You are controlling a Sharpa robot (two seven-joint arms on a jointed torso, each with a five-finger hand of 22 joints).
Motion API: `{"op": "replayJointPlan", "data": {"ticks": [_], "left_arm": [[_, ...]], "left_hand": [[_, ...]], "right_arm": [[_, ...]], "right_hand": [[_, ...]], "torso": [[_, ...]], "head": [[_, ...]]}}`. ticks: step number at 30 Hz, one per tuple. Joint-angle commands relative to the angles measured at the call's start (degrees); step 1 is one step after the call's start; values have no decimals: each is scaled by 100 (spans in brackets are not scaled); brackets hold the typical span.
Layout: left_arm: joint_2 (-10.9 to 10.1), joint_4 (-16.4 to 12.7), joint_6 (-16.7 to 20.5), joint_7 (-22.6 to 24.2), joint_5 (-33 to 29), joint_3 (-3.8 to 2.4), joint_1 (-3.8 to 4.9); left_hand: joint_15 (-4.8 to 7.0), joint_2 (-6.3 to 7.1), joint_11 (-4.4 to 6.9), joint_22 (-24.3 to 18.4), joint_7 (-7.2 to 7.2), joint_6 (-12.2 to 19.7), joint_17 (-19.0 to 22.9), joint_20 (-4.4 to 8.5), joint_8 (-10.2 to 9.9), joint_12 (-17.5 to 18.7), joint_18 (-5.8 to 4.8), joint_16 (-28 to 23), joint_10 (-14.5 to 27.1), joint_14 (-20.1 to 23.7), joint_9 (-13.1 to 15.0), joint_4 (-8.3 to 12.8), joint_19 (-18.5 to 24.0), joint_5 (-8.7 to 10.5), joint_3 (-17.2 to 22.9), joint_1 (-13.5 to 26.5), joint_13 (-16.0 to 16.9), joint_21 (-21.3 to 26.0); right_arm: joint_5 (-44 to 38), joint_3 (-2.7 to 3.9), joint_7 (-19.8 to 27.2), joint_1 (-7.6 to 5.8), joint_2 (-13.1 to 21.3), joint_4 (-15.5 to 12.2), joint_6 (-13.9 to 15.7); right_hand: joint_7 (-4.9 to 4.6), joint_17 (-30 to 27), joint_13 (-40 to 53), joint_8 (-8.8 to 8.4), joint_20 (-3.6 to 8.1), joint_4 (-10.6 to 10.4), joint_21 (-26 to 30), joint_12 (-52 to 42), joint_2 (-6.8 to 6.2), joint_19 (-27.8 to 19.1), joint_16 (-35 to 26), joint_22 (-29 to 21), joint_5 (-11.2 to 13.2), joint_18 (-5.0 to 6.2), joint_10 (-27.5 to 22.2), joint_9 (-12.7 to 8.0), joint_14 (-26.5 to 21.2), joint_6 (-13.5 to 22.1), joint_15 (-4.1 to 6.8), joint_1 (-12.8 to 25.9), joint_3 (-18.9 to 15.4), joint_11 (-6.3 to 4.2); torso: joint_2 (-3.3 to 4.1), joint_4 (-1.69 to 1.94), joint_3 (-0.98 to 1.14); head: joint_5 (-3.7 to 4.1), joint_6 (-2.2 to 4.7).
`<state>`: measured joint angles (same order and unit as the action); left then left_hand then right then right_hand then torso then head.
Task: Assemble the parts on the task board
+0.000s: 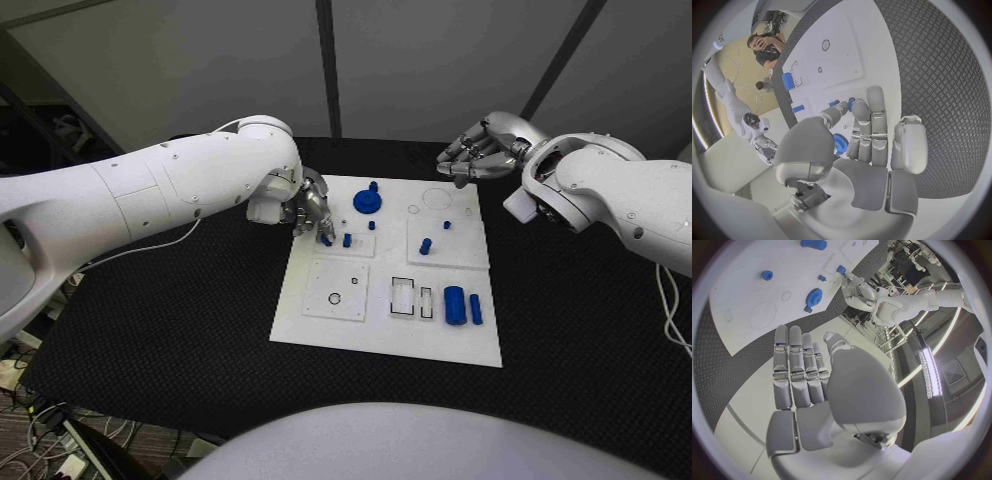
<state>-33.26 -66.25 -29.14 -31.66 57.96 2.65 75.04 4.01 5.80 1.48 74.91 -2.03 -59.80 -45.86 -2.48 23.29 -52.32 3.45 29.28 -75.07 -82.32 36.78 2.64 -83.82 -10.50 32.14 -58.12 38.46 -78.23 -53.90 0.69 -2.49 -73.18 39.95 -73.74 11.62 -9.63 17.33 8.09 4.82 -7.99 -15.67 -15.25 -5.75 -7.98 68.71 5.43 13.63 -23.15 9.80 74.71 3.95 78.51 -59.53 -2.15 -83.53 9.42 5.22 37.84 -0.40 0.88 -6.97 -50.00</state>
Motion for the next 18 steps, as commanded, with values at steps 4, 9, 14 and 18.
{"op": "replayJointPlan", "data": {"ticks": [4,9,14,18], "left_arm": [[-1,-16,-104,-53,20,6,4],[-1,-16,-121,-54,20,9,4],[3,-6,-121,-56,20,11,4],[9,7,-105,-57,21,13,4]], "left_hand": [[34,-50,39,1202,5,-25,-8,34,13,-22,-115,-4,15,-15,-11,45,-184,17,0,-58,10,-36],[36,-55,41,1204,8,-29,-8,35,13,-24,-116,-5,12,-15,-17,67,-185,17,4,-91,16,-41],[36,-56,41,1202,9,-29,-9,35,12,-21,-114,-4,14,-15,-18,72,-183,17,5,-98,12,-34],[36,-56,40,1203,7,-30,-8,36,12,-17,-115,-6,15,-15,-20,73,-184,19,2,-100,7,-37]], "right_arm": [[16,2,38,-11,-2,-1,-37],[16,2,38,-11,-1,-3,-36],[16,2,38,-11,2,-7,-33],[16,2,37,-11,4,-11,-31]], "right_hand": [[-11,5,6,23,-10,-15,39,-13,27,12,-28,-5,-28,61,-32,4,-47,42,3,27,21,4],[-11,6,7,22,-11,-15,40,-12,26,11,-29,-6,-28,60,-35,4,-50,44,2,27,21,5],[-11,6,7,22,-11,-15,40,-12,26,11,-29,-6,-28,60,-35,4,-50,44,2,27,21,5],[-11,6,7,22,-11,-15,40,-12,26,11,-29,-6,-28,60,-35,4,-50,44,2,27,21,5]], "torso": [[-1,0,0],[3,-1,0],[3,-3,1],[2,0,1]], "head": [[2,0],[5,0],[9,0],[9,0]]}}
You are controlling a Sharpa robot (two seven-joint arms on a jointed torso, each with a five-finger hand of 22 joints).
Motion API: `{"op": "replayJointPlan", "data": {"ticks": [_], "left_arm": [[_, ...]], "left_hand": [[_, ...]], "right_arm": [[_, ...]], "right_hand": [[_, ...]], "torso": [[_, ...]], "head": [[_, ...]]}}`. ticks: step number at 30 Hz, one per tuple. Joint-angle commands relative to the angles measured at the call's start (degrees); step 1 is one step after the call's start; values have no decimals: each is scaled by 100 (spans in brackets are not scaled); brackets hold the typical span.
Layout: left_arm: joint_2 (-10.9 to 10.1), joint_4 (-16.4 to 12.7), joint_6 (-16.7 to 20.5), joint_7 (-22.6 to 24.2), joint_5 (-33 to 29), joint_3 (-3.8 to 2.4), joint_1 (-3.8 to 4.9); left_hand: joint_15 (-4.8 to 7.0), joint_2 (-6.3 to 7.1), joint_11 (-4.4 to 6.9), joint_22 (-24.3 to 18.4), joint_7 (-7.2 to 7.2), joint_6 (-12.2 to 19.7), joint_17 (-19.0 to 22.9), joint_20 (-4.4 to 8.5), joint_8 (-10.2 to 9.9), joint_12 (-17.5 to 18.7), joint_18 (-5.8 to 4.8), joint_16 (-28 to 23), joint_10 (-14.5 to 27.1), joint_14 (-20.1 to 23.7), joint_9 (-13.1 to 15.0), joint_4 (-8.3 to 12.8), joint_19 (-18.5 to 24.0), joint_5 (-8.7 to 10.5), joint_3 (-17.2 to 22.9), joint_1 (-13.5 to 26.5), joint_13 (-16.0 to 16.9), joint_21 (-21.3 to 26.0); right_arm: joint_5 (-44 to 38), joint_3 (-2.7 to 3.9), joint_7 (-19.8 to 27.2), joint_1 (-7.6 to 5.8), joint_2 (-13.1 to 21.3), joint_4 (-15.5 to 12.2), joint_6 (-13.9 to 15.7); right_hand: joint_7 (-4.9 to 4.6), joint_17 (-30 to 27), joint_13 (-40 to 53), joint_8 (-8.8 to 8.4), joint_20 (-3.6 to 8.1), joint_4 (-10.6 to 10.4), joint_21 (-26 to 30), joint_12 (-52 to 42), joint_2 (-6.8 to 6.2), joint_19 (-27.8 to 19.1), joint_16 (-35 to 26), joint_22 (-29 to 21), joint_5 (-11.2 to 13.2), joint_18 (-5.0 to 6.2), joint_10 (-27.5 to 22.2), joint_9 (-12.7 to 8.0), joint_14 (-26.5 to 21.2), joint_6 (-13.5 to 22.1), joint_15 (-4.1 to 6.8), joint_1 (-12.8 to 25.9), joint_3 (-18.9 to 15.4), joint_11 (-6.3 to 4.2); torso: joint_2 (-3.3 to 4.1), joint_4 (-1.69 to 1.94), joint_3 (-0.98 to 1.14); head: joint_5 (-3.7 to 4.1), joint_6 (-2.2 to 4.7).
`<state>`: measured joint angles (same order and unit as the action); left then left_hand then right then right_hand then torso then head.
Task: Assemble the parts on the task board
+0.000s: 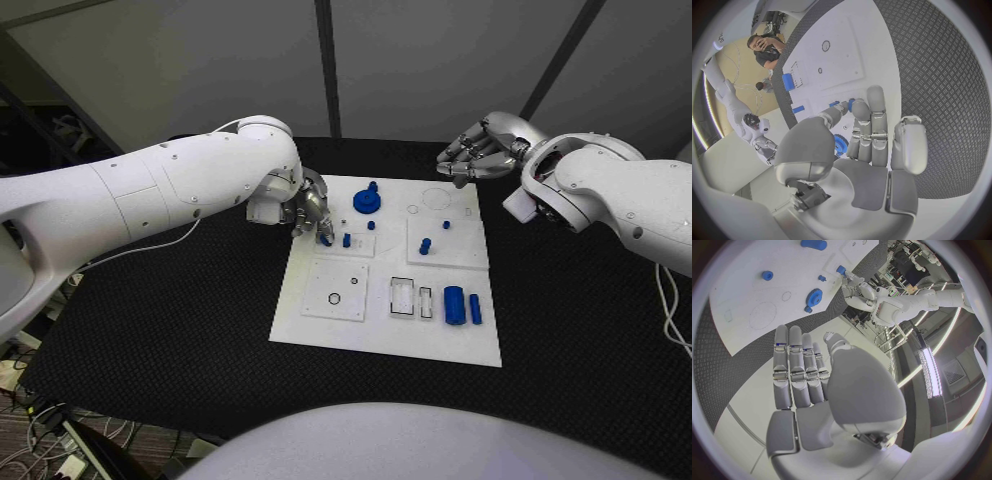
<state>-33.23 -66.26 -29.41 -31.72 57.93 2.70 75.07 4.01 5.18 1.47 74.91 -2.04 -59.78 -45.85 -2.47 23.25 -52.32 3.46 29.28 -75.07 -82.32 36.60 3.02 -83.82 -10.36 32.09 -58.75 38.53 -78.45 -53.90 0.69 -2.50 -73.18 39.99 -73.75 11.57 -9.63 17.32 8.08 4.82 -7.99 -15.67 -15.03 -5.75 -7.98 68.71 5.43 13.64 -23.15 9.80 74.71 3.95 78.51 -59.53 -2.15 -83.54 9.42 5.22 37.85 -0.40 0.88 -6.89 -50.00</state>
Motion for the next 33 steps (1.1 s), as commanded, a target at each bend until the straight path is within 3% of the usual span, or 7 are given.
{"op": "replayJointPlan", "data": {"ticks": [1,13,33], "left_arm": [[9,12,-72,-50,23,8,1],[43,60,-36,-53,124,11,1],[93,110,-20,-58,150,16,1]], "left_hand": [[36,10,39,1202,3,-32,-8,36,15,-13,-115,-7,17,-15,-4,30,-183,8,-2,-29,-3,-11],[21,26,13,1202,-24,-72,-10,28,2,-17,-116,-7,15,-15,-66,-207,-183,49,-316,258,7,-7],[18,25,7,1202,-29,-79,-8,25,-7,-16,-115,-10,24,-15,-92,-274,-183,59,-448,322,10,-5]], "right_arm": [[16,2,37,-11,1,-10,-26],[15,2,37,-11,8,-18,-15],[12,2,43,-12,18,-30,-19]], "right_hand": [[-11,7,7,22,-11,-15,18,-12,26,11,-29,-7,-28,60,-35,4,-50,44,2,27,21,5],[-14,9,9,21,-12,-15,22,-10,22,8,-33,-9,-28,59,-42,3,-56,49,0,28,21,8],[-15,14,12,19,-12,3,28,-8,13,6,-39,-13,-30,60,-50,2,-65,57,-1,5,26,7]], "torso": [[0,0,1],[2,-4,0],[0,-1,-1]], "head": [[0,0],[3,0],[20,0]]}}
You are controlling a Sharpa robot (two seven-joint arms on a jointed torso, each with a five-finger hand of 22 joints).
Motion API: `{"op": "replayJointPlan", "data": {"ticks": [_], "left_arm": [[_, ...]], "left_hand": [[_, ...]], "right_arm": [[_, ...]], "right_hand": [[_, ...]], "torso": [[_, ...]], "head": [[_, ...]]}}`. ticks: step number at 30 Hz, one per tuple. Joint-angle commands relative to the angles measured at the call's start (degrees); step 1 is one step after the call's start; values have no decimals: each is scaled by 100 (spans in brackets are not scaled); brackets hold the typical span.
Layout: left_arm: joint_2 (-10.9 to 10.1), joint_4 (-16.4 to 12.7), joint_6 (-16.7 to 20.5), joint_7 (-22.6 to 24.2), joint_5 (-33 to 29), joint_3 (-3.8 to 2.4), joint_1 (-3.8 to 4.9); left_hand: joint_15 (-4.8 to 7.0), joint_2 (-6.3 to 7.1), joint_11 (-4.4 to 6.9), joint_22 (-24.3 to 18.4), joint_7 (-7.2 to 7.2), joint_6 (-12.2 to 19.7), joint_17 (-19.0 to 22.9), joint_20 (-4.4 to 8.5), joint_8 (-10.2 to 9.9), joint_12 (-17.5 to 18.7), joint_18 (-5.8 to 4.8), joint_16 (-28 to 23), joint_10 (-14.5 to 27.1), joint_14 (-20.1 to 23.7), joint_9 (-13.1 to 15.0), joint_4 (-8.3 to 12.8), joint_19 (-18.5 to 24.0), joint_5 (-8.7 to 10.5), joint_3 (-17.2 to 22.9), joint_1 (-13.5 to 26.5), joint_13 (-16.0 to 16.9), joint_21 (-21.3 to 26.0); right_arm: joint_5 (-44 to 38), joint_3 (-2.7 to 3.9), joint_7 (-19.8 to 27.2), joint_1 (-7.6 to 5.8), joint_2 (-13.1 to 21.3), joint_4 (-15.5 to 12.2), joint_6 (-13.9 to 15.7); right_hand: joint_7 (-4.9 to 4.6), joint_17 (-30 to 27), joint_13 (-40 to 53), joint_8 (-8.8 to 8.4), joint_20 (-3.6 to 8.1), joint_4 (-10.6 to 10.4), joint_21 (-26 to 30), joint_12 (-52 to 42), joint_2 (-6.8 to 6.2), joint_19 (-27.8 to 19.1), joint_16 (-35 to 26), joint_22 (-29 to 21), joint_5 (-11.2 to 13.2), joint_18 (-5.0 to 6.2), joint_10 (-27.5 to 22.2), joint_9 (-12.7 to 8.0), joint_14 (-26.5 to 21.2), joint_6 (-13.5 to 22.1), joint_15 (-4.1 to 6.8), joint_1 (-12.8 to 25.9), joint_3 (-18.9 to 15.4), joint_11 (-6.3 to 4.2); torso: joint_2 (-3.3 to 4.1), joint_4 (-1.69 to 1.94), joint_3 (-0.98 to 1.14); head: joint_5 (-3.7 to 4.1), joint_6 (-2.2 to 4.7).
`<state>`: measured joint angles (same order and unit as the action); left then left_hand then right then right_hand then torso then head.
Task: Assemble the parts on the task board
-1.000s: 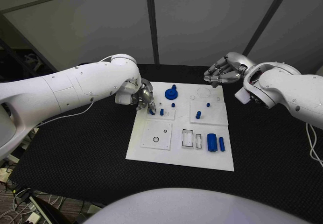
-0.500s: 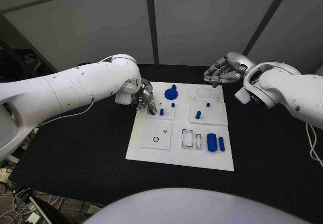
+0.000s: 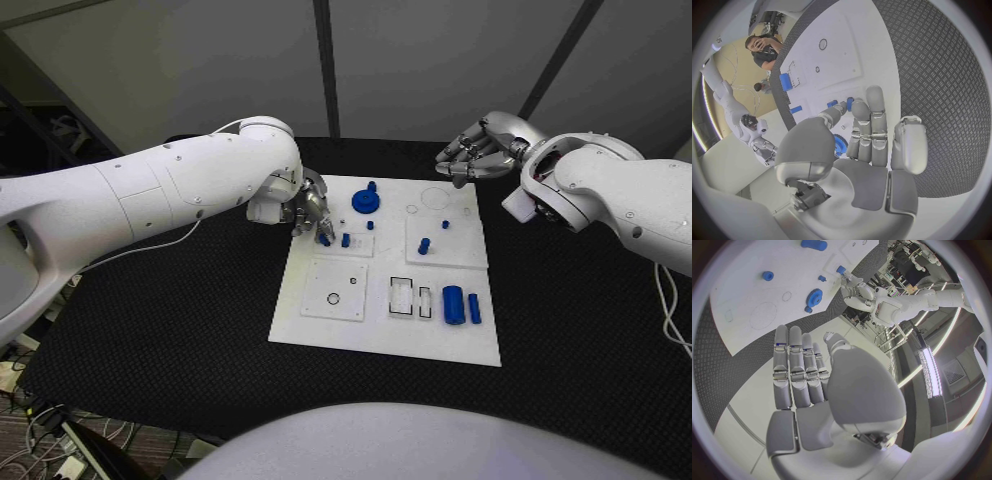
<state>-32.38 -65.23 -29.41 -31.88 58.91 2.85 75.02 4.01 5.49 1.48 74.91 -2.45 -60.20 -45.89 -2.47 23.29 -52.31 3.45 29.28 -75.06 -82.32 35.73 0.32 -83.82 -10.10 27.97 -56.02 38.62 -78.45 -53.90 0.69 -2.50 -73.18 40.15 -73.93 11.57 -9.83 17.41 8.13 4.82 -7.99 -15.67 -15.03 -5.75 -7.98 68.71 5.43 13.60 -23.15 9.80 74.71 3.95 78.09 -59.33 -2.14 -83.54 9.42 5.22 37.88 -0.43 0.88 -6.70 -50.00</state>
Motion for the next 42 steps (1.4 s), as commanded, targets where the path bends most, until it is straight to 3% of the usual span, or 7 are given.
{"op": "replayJointPlan", "data": {"ticks": [1,35,42], "left_arm": [[8,8,-16,-42,53,1,6],[35,-16,51,-27,50,2,6],[36,-9,105,-21,54,2,6]], "left_hand": [[18,-8,6,1201,11,-38,-5,25,-12,-17,-114,-10,25,-15,-8,-11,-183,33,-47,55,2,-4],[14,-40,5,1206,13,-63,-9,20,-17,-62,-118,-6,6,-17,-41,-111,-190,31,-187,155,61,-21],[12,-21,0,1210,6,-85,-9,18,-22,-83,-120,-5,-5,-18,-71,-226,-196,43,-336,313,85,-34]], "right_arm": [[12,2,44,-11,2,-13,-19],[12,2,60,-11,-4,-5,-27],[12,2,62,-11,-8,-1,-30]], "right_hand": [[6,5,7,19,-12,4,28,-8,12,5,-39,-10,-30,60,-50,2,-23,37,-2,4,26,7],[3,8,9,17,-13,10,32,-7,9,3,-43,-12,-31,59,-54,1,-29,44,-3,-4,29,10],[3,8,9,17,-13,10,32,-7,9,3,-43,-12,-31,59,-54,1,-29,44,-3,-4,29,10]], "torso": [[-3,2,-1],[1,3,3],[-5,5,0]], "head": [[0,0],[22,0],[21,0]]}}
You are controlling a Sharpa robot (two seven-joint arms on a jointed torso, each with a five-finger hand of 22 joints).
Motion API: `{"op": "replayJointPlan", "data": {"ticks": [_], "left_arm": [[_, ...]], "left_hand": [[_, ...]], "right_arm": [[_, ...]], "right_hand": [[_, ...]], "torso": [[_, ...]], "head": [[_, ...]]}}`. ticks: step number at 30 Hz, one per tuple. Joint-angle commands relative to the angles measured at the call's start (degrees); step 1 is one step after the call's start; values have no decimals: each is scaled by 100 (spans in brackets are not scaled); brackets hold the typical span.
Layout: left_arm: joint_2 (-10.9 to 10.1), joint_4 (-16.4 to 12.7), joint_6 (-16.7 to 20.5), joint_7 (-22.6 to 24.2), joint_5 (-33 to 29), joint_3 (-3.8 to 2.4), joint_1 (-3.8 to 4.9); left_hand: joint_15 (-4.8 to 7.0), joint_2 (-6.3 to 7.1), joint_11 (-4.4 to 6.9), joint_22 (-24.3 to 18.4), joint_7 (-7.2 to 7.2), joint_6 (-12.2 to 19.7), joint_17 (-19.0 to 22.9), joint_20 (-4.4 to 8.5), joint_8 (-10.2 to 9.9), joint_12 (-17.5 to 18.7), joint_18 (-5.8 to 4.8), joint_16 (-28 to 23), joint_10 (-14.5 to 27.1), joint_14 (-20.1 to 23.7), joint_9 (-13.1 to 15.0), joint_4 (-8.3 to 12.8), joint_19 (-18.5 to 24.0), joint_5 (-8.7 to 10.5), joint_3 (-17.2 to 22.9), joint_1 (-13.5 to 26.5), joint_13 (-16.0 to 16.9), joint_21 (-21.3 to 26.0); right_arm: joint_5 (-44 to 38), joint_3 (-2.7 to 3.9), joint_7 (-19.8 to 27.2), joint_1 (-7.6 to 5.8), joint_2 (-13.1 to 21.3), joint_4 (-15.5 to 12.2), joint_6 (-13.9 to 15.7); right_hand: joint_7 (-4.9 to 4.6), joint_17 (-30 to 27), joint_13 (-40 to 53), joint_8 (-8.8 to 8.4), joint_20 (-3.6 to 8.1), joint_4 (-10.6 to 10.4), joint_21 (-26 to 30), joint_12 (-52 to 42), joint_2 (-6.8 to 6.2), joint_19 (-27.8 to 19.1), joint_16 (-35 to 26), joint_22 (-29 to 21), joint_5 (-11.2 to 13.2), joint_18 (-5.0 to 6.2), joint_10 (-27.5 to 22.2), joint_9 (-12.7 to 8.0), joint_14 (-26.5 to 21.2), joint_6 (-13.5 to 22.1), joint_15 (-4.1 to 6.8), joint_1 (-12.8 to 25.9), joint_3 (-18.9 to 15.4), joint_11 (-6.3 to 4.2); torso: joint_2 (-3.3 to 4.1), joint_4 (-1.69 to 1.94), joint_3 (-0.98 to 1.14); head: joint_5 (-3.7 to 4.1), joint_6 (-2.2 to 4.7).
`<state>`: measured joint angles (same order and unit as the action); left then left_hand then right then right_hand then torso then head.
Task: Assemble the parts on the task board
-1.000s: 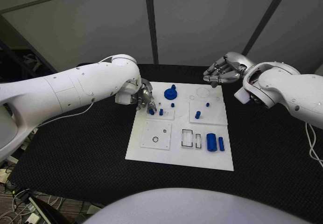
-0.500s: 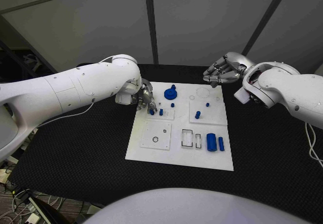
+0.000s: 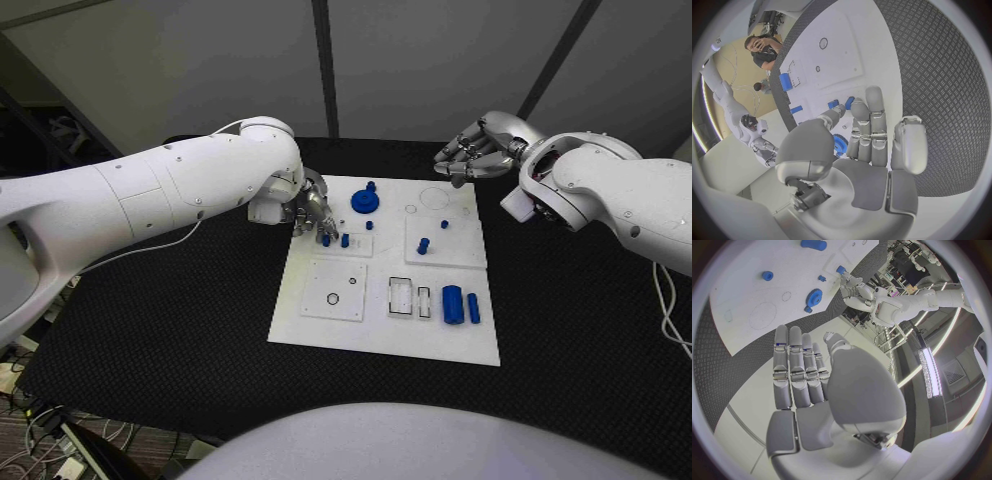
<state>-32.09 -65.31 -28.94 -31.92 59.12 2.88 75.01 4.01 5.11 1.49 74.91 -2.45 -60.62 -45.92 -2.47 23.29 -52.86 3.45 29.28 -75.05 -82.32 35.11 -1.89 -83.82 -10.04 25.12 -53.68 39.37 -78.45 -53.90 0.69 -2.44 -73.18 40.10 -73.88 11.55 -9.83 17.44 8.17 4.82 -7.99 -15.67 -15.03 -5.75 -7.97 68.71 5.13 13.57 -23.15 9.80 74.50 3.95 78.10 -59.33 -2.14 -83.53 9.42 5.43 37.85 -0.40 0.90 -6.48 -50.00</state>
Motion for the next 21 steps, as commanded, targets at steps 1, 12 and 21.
{"op": "replayJointPlan", "data": {"ticks": [1,12,21], "left_arm": [[7,0,65,-15,33,-1,7],[-19,-8,93,-11,94,-2,7],[-139,-123,282,3,148,-19,7]], "left_hand": [[12,19,-2,1210,6,-47,-6,18,-22,-28,-120,-5,-6,-18,-13,-20,-197,40,-75,100,10,-34],[11,17,-3,1211,5,-50,-6,18,-22,-32,-121,-4,-7,-19,-17,-37,-197,41,-95,120,15,-36],[13,22,-6,1200,0,-30,-2,19,-34,27,-112,-12,28,-16,-28,-53,-183,38,-131,138,-60,5]], "right_arm": [[13,2,56,-11,-4,-5,-27],[13,2,58,-11,-7,-1,-32],[13,2,61,-11,-3,-1,-32]], "right_hand": [[2,5,5,17,-13,10,32,-7,9,3,-14,-9,-31,59,-33,1,-30,44,-3,-4,29,-11],[2,5,5,17,-13,10,32,-7,9,3,-14,-9,-31,59,-33,1,-30,44,-3,-4,29,-11],[-1,7,7,15,-14,10,35,-7,9,1,-16,-11,-31,58,-36,0,-34,50,-6,-5,30,-8]], "torso": [[-2,2,-1],[0,1,-5],[-1,1,-5]], "head": [[1,0],[0,0],[6,0]]}}
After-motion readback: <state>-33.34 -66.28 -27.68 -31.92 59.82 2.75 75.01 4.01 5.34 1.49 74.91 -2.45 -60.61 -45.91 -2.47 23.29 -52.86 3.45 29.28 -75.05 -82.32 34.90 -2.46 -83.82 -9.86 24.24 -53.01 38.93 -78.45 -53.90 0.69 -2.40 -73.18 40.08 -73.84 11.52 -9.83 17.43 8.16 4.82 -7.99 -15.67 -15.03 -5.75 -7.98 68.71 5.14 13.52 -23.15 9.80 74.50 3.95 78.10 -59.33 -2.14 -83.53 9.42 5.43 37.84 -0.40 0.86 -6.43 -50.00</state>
